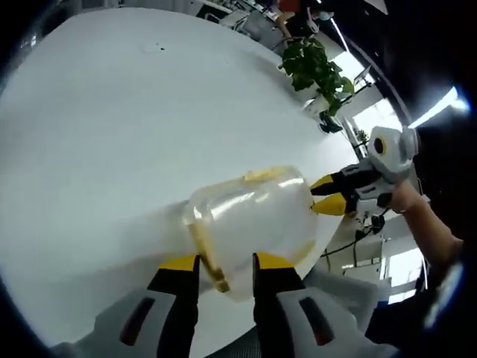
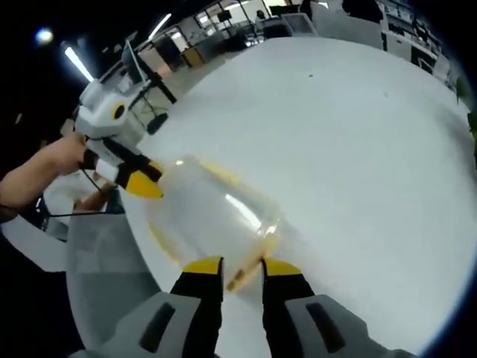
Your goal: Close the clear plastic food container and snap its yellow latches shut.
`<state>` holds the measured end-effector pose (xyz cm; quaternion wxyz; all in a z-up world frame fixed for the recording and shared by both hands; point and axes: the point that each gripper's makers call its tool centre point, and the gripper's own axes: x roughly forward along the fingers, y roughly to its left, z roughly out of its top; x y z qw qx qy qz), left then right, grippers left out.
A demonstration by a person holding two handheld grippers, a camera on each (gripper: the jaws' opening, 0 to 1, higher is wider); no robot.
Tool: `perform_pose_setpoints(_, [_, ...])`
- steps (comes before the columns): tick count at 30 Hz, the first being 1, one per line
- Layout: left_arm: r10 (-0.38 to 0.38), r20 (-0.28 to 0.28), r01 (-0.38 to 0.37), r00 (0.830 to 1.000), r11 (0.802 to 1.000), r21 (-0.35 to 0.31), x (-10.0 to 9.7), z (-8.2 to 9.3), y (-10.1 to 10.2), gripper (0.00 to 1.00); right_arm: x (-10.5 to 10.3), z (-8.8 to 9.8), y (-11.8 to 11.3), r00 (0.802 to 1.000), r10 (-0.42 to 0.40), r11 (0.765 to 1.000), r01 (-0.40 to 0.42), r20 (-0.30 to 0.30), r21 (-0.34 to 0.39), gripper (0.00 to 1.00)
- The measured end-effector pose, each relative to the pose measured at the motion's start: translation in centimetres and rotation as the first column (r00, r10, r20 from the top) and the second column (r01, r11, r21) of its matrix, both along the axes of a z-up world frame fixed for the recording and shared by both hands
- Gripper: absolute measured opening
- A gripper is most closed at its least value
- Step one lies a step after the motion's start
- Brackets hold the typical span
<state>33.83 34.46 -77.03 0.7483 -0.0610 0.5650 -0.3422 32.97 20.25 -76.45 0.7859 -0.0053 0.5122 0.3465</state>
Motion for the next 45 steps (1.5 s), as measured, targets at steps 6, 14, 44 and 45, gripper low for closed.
perform_pose_setpoints(6, [-0.045,0.065,0.042,0.997,0.998,0.05,0.2,0.2,0.1,0.27,0.2,0.0,0.0,1.0,0.014,1.0,-0.014,0.021,-0.023,0.19])
perform_pose_setpoints(14, [-0.137,0.163,0.118,0.977,0.985,0.124,0.2,0.7,-0.1,0.28,0.3,0.2,0.2,0.988,0.12,0.986,-0.108,0.095,-0.125,0.2])
perform_pose_setpoints(44, [-0.47,0.322,0.404,0.822,0.879,0.251,-0.5,2.0,-1.3,0.56,-0.4,1.6,1.2,0.842,0.482,0.871,-0.429,0.242,-0.241,0.49])
perform_pose_setpoints(45, [-0.469,0.323,0.404,0.822,0.88,0.249,-0.5,2.1,-1.3,0.57,-0.4,1.5,1.1,0.832,0.5,0.859,-0.44,0.241,-0.26,0.51])
